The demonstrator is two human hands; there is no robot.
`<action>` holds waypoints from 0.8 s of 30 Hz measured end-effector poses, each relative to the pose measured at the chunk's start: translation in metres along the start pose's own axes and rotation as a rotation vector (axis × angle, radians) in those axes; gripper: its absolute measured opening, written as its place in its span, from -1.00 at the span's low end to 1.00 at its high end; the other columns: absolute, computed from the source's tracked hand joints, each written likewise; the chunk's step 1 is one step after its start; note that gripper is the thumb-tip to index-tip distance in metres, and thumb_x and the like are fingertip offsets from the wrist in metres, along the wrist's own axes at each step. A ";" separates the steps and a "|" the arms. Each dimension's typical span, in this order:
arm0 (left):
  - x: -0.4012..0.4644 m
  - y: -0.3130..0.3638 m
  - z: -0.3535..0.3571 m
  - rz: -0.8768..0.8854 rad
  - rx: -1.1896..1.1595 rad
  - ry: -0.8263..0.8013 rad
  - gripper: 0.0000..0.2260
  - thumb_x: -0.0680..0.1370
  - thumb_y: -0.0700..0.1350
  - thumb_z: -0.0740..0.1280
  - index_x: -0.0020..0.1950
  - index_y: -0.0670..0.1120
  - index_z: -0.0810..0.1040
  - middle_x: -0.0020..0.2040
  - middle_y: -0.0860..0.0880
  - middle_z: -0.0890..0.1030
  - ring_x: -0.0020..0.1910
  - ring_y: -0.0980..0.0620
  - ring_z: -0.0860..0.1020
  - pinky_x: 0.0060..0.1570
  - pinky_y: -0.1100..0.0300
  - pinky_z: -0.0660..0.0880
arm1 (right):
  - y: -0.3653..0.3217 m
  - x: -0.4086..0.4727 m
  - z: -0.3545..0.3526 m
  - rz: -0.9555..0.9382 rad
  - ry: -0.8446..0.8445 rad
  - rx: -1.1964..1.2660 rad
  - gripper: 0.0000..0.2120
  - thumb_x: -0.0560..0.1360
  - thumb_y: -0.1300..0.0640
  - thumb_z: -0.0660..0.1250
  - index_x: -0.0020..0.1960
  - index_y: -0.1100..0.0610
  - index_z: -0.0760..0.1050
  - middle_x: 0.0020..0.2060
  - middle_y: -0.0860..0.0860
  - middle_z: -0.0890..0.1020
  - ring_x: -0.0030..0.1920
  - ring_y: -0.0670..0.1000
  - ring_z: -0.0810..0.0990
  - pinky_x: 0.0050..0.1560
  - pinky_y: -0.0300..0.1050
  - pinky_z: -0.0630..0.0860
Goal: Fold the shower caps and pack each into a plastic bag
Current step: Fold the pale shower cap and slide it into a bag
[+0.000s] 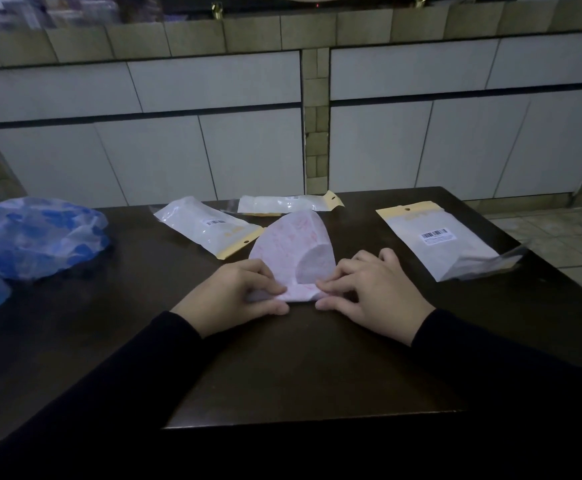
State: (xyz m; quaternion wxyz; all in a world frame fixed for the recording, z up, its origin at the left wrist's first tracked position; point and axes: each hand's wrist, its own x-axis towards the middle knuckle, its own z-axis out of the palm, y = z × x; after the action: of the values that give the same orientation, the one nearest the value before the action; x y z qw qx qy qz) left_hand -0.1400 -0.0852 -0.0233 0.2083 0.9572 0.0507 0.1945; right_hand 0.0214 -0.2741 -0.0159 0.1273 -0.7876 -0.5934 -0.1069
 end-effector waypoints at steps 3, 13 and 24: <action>0.002 0.000 -0.001 -0.055 -0.022 -0.005 -0.61 0.35 0.24 0.40 -0.01 0.00 0.72 -0.11 0.17 0.57 -0.13 0.19 0.55 -0.19 0.39 0.42 | 0.002 0.006 -0.003 0.049 -0.052 0.007 -0.61 0.50 -0.31 0.18 0.25 -0.24 0.52 0.07 -0.23 0.57 0.12 -0.13 0.38 0.13 -0.08 0.17; -0.008 0.007 -0.005 -0.068 -0.038 -0.011 -0.75 0.45 0.16 0.35 -0.12 0.04 0.71 -0.21 0.09 0.50 -0.27 0.12 0.50 -0.28 0.36 0.39 | -0.001 0.007 -0.011 0.047 -0.096 0.023 -0.64 0.52 -0.29 0.15 0.11 -0.18 0.61 -0.08 -0.20 0.63 -0.03 -0.15 0.47 0.19 -0.06 0.17; -0.001 0.009 -0.004 -0.287 -0.041 0.063 -0.91 0.51 0.08 0.38 -0.13 0.09 0.61 -0.26 0.07 0.63 -0.25 0.19 0.55 -0.25 0.37 0.43 | -0.008 0.017 -0.007 0.313 -0.162 0.206 -0.72 0.60 -0.13 0.16 0.12 -0.05 0.58 0.02 -0.11 0.62 0.07 -0.07 0.53 0.34 0.03 0.23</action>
State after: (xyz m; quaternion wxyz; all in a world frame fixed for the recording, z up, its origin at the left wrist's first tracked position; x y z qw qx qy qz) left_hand -0.1424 -0.0918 -0.0166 0.2519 0.9291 0.1897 0.1934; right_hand 0.0179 -0.2586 -0.0032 0.1741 -0.8590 -0.4798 0.0392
